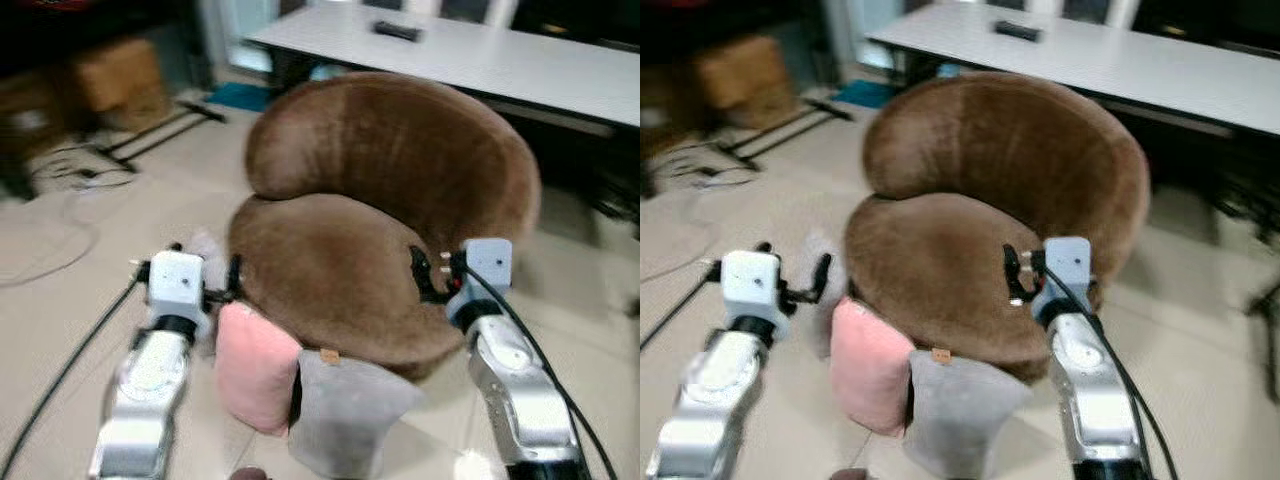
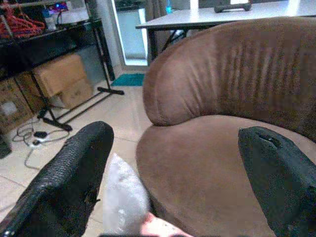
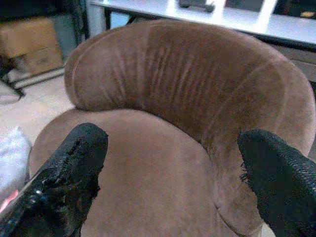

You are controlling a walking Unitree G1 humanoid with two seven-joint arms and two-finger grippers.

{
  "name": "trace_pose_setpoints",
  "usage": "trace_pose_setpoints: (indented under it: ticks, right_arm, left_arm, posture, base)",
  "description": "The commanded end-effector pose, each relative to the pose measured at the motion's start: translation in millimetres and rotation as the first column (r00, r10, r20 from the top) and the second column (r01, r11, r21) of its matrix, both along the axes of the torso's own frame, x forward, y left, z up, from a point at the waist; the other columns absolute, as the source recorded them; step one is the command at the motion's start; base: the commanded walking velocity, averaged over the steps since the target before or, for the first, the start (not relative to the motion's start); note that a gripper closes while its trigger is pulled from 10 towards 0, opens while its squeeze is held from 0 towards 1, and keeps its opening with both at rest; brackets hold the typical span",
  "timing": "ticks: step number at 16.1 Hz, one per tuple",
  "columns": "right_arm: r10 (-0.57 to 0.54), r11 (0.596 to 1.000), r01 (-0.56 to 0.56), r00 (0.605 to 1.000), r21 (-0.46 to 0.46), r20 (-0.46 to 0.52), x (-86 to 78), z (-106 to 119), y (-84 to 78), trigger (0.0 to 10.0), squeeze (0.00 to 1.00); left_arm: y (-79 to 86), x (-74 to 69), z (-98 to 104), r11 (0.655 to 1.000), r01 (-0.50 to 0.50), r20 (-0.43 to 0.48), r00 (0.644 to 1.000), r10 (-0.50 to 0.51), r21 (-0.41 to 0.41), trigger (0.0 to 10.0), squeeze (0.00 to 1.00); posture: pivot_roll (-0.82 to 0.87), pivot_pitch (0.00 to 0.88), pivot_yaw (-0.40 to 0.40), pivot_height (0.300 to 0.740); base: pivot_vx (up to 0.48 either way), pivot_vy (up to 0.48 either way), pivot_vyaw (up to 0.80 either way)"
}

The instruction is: Move the pillow to the sofa from floor

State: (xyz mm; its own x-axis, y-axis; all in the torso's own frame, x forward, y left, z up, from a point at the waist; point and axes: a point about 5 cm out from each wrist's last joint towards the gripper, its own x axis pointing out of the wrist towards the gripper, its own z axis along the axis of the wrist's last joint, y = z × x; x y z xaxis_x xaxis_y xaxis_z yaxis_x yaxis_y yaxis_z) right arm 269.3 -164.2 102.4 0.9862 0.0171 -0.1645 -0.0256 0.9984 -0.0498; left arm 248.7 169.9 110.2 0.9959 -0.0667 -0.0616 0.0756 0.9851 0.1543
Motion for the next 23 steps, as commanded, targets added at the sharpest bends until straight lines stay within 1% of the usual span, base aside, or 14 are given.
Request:
trace_pose_setpoints:
  ticks: [1, 3, 7, 9, 10, 11, 12, 13, 15, 17, 18, 20, 21, 23]
  right_arm:
    - [0.004, 1.000, -0.004, 1.000, 0.003, 0.010, 1.0, 1.4, 0.7, 10.0, 1.00]
    - [0.002, 1.000, -0.002, 1.000, -0.002, 0.010, 2.1, 0.4, 1.0, 10.0, 1.00]
    - [-0.007, 1.000, 0.007, 1.000, 0.022, 0.006, 3.8, -2.9, 2.0, 10.0, 1.00]
    - [0.003, 0.999, -0.003, 1.000, 0.050, -0.006, 4.0, -5.0, 3.8, 10.0, 1.00]
    - [0.028, 0.996, -0.028, 1.000, 0.080, 0.002, 3.8, -4.8, 6.5, 10.0, 0.00]
    - [0.036, 0.996, -0.037, 0.999, 0.085, 0.012, 3.8, -3.9, 7.6, 10.0, 0.00]
    - [0.035, 0.996, -0.037, 0.999, 0.083, 0.022, 4.0, -3.4, 8.2, 10.0, 0.00]
    - [0.024, 0.996, -0.026, 0.999, 0.085, 0.024, 4.0, -3.9, 7.5, 10.0, 0.00]
    - [-0.019, 0.993, 0.017, 1.000, 0.114, 0.014, 2.4, -7.6, 3.3, 10.0, 0.00]
    - [-0.014, 0.991, 0.015, 1.000, 0.133, -0.012, 0.0, -11.5, 1.7, 10.0, 0.00]
    - [0.009, 0.985, -0.008, 1.000, 0.170, -0.008, -1.1, -11.9, 3.4, 10.0, 0.00]
    - [0.022, 0.983, -0.024, 1.000, 0.181, 0.012, -1.5, -11.4, 4.7, 10.0, 0.00]
    - [0.007, 0.981, -0.009, 1.000, 0.195, 0.012, -1.3, -12.5, 5.0, 10.0, 0.00]
    - [-0.002, 0.978, 0.000, 1.000, 0.208, 0.013, -1.2, -12.5, 5.3, 10.0, 0.00]
  left_arm:
    - [3.3, 0.6, 1.7, 1.000, -0.008, 0.010, 1.000, 0.008, 0.018, 10.0, 1.00]
    - [5.7, 1.7, 2.2, 1.000, -0.014, 0.015, 1.000, 0.014, 0.023, 10.0, 1.00]
    - [6.4, 3.5, 4.5, 0.999, -0.013, 0.035, 0.999, 0.011, 0.029, 10.0, 1.00]
    - [5.9, 4.0, 6.6, 1.000, -0.010, 0.048, 0.999, 0.010, 0.007, 10.0, 0.99]
    - [6.3, 3.6, 8.5, 1.000, -0.007, 0.062, 0.998, 0.007, 0.006, 10.0, 1.00]
    - [7.4, 3.4, 8.8, 1.000, -0.008, 0.063, 0.998, 0.007, 0.018, 10.0, 1.00]
    - [10.3, 3.0, 8.7, 0.998, -0.006, 0.075, 0.997, 0.002, 0.062, 10.0, 1.00]
    - [12.9, 2.6, 8.2, 0.998, -0.017, 0.076, 0.997, 0.013, 0.056, 10.0, 1.00]
    - [19.7, 1.5, 10.6, 0.999, -0.054, 0.099, 0.994, 0.053, 0.004, 10.0, 1.00]
    - [22.1, -1.4, 9.4, 0.998, -0.065, 0.101, 0.993, 0.067, -0.018, 10.0, 1.00]
    - [22.7, -4.0, 6.9, 0.998, -0.065, 0.093, 0.993, 0.067, -0.023, 10.0, 1.00]
    - [21.6, -7.8, 4.1, 0.999, -0.047, 0.082, 0.996, 0.048, -0.009, 10.0, 1.00]
    - [22.0, -9.2, 3.4, 0.999, -0.040, 0.080, 0.996, 0.040, 0.005, 10.0, 1.00]
    - [23.5, -9.0, 3.9, 0.999, -0.043, 0.082, 0.996, 0.043, 0.004, 10.0, 1.00]
  posture:
    - [-0.01, 0.000, -0.023, 0.740]
    - [0.00, 0.000, -0.022, 0.740]
    - [0.01, 0.000, -0.017, 0.740]
    - [0.01, 0.000, -0.016, 0.740]
    - [0.02, 0.000, -0.014, 0.740]
    - [0.02, 0.000, -0.012, 0.740]
    - [0.03, 0.000, -0.012, 0.740]
    - [0.03, 0.000, -0.013, 0.740]
    - [0.04, 0.000, -0.018, 0.740]
    - [0.05, 0.000, -0.029, 0.740]
    - [0.06, 0.000, -0.032, 0.736]
    - [0.06, 0.000, -0.040, 0.722]
    - [0.07, 0.000, -0.041, 0.707]
    - [0.07, 0.000, -0.041, 0.692]
  base:
    - [0.000, -0.337, 0.80]
    - [0.000, -0.339, 0.67]
    - [0.000, -0.331, 0.00]
    - [0.000, 0.000, 0.00]
    - [0.000, 0.000, 0.00]
    - [0.000, 0.000, 0.00]
    - [0.000, 0.000, 0.00]
    - [0.000, 0.000, 0.00]
    - [0.000, 0.000, 0.00]
    - [0.000, 0.000, 0.00]
    - [0.000, 0.000, 0.00]
    - [0.000, 0.000, 0.00]
    - [0.000, 0.000, 0.00]
    - [0.000, 0.000, 0.00]
